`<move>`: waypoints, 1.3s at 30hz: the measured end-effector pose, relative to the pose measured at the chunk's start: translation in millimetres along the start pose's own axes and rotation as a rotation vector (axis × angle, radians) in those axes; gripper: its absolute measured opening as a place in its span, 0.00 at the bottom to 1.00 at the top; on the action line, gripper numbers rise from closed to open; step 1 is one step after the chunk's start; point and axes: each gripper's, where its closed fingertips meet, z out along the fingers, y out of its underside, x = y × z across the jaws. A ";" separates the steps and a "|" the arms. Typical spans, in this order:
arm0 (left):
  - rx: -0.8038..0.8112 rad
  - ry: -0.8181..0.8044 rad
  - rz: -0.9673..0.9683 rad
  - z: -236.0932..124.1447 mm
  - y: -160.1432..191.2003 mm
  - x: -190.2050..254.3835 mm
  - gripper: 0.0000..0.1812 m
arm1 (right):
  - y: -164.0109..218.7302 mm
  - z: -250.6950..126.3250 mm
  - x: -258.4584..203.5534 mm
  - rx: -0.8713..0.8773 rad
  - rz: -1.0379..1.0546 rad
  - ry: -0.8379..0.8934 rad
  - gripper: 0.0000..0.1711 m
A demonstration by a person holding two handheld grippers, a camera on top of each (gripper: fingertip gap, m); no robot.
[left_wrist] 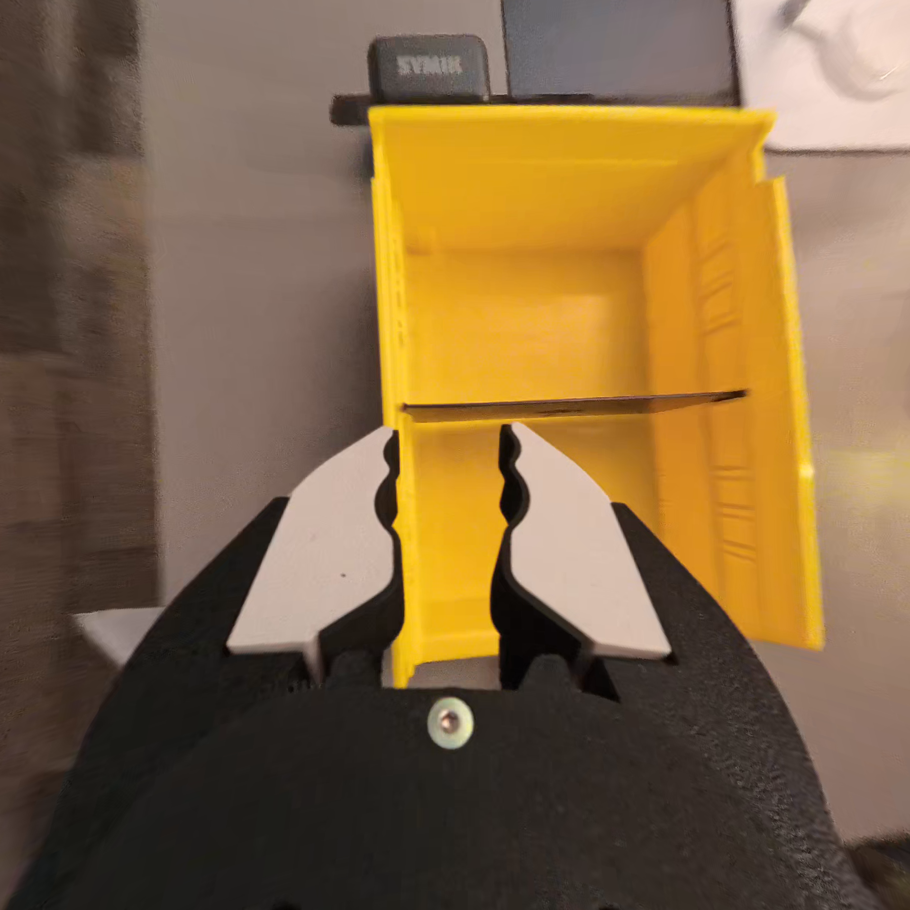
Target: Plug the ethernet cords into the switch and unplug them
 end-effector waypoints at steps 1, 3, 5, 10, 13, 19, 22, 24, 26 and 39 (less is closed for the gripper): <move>-0.004 0.064 -0.065 0.8 2.2 -1.1 0.20 | 0.0 0.2 0.0 0.000 0.001 -0.003 0.05; -0.024 0.108 -0.127 5.9 8.0 -8.3 0.19 | 0.0 0.6 0.0 -0.002 0.004 -0.006 0.05; -0.111 0.062 -0.131 15.2 24.2 -19.4 0.22 | 0.2 0.6 -0.3 -0.002 0.007 -0.008 0.05; -0.350 0.013 -0.086 40.1 62.4 -25.2 0.25 | 3.3 1.8 -2.4 -0.015 0.032 -0.027 0.04; -0.438 -0.012 -0.081 54.2 75.0 -31.0 0.16 | 7.3 1.5 -7.8 -0.035 0.065 -0.065 0.04; -0.549 -0.010 -0.063 67.7 88.3 -22.9 0.04 | 18.7 0.4 -34.3 -0.122 0.072 -0.151 0.04; -0.587 0.021 -0.032 66.1 91.9 -7.4 0.03 | 21.0 0.2 -45.1 -0.171 0.050 -0.109 0.05; -0.613 0.026 -0.005 66.2 93.4 3.8 0.04 | 22.3 0.2 -54.9 -0.198 0.021 -0.087 0.05; -0.642 0.015 0.013 66.7 94.5 15.4 0.05 | 22.4 0.1 -67.6 -0.216 0.022 -0.091 0.05; -0.797 -0.118 0.247 65.7 104.3 82.6 0.25 | 11.5 6.2 -135.9 -0.261 -0.123 -0.051 0.08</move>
